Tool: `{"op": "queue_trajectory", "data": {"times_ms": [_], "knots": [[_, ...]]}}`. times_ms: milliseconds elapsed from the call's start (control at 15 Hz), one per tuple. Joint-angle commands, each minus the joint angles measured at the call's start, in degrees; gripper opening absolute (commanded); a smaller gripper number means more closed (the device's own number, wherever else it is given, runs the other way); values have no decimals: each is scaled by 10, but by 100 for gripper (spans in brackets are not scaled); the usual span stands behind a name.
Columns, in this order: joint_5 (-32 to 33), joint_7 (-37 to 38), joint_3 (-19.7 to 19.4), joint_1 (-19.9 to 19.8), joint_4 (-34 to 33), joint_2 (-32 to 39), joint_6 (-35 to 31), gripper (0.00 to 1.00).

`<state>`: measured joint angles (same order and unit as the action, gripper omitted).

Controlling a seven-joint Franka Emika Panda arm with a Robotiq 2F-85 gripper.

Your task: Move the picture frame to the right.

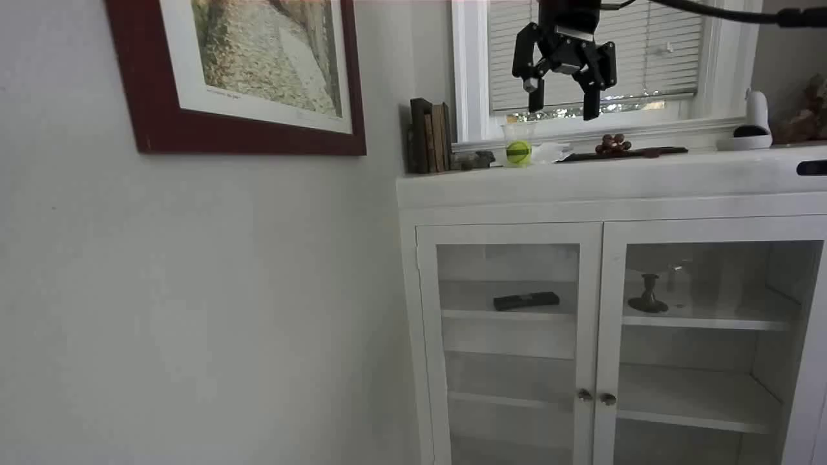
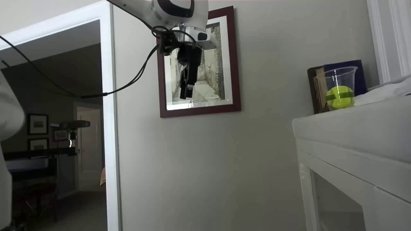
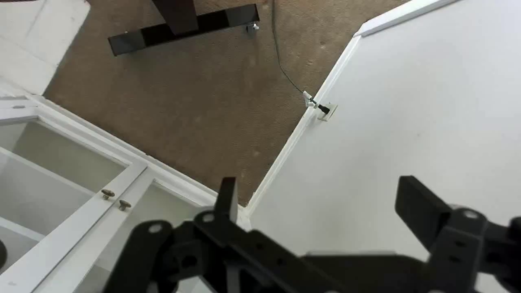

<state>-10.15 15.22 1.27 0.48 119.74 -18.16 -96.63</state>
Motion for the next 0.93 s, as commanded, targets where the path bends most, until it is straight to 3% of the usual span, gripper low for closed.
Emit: {"op": "queue_trajectory", "data": {"times_ms": [0, 400, 867], "knots": [[-1, -1, 4, -4, -1, 0, 1, 100], [-1, -1, 4, -4, -1, 0, 1, 100], [26, -59, 98, 74, 11, -7, -7, 100]]}}
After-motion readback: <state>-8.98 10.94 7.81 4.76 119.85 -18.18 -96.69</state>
